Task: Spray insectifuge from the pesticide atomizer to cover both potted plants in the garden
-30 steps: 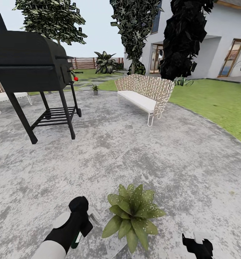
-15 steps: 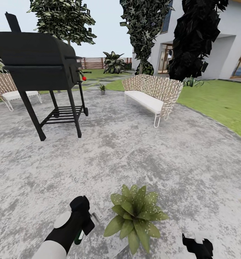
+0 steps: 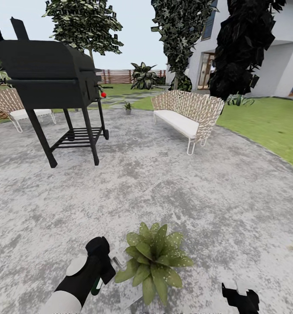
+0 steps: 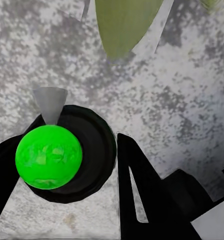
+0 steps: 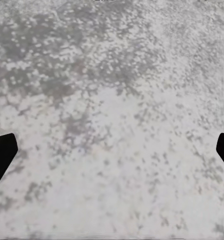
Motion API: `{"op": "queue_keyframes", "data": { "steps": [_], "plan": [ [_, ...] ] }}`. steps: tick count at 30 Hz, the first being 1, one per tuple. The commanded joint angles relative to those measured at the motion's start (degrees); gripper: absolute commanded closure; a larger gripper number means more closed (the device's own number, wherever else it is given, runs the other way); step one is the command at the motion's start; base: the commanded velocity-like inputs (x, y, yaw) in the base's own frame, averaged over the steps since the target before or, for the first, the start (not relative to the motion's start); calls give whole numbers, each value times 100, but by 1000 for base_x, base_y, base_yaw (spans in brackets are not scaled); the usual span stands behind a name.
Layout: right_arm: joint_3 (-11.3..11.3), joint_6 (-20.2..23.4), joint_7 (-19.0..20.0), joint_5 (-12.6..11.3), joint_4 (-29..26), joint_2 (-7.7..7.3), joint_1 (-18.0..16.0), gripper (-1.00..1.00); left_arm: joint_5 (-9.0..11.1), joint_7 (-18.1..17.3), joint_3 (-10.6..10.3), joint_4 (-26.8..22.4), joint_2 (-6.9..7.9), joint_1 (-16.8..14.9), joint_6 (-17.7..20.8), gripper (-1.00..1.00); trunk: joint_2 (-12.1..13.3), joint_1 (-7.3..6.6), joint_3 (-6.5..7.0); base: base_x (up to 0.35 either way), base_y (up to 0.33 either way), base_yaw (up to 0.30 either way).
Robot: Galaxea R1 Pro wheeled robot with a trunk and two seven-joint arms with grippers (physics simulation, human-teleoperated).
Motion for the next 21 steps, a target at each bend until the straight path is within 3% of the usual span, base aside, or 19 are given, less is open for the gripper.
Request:
{"op": "queue_keyframes", "data": {
  "steps": [1,5,9,15,21],
  "plan": [
    [-31,-20,-31,61,10,0,-5,-100,-52,-58,-7,-4,-2,-33,33,100,-2,-3,-5,-91,-18,272],
    [-31,-20,-29,61,10,0,-3,-100,-66,-74,-16,-5,-9,-136,58,100,-2,-3,-5,-25,-5,185],
    [-31,-20,-28,61,10,-16,-8,-100,-50,-102,-10,-2,-27,-490,84,100,-2,-3,-5,-2,0,16],
    [-33,-20,-30,61,10,-37,-3,-100,-66,-107,-17,-2,-248,-710,100,100,-2,-3,-5,0,0,1],
    [-31,-20,-22,61,10,-37,-6,-100,-93,-112,-39,92,-162,-680,74,100,-2,-3,-5,0,0,0]
  ]
}}
